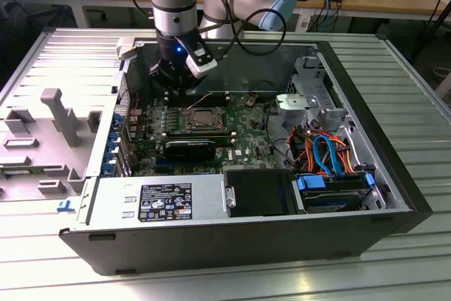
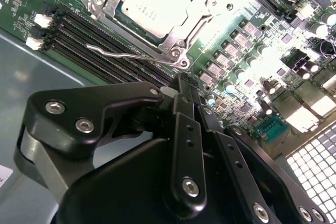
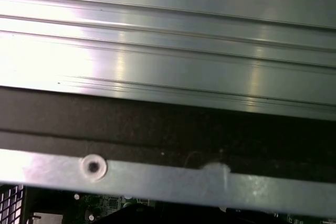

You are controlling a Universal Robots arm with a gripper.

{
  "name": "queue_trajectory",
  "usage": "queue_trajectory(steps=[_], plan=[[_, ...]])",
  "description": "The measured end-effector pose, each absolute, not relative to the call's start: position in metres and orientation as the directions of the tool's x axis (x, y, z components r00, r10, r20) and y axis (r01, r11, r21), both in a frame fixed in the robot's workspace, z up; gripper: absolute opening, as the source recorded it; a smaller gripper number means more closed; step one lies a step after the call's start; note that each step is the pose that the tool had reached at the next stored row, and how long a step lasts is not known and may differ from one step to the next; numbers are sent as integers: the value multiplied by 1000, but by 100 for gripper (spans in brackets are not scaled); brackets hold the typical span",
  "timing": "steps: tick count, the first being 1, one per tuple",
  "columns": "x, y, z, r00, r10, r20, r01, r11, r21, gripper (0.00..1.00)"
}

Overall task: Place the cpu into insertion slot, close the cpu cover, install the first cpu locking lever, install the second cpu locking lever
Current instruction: 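Install the first cpu locking lever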

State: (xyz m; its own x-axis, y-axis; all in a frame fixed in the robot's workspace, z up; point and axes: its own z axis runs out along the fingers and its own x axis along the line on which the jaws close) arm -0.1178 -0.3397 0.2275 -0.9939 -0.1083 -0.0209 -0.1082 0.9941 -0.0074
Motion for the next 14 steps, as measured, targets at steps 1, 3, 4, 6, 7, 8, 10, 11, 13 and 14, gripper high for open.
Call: queue_trajectory(steps=[1, 3, 4, 6, 7, 8, 10, 11, 13, 14], plan=[[-118, -340, 227, -994, -108, -21, -108, 994, -7, 11], [-117, -340, 227, -994, -108, -21, -108, 994, -7, 11], [-117, -340, 226, -994, -108, -21, -108, 994, -7, 11], [-117, -340, 226, -994, -108, -21, -108, 994, -7, 11], [-117, -340, 226, -994, -108, -21, -108, 994, -7, 11], [-117, -340, 226, -994, -108, -21, -108, 994, -7, 11], [-116, -340, 225, -994, -108, -21, -108, 994, -7, 11], [-116, -340, 225, -994, -108, -21, -108, 994, -7, 11], [-116, -340, 225, -994, -108, -21, -108, 994, -7, 11], [-116, -340, 224, -994, -109, -21, -108, 994, -7, 11]])
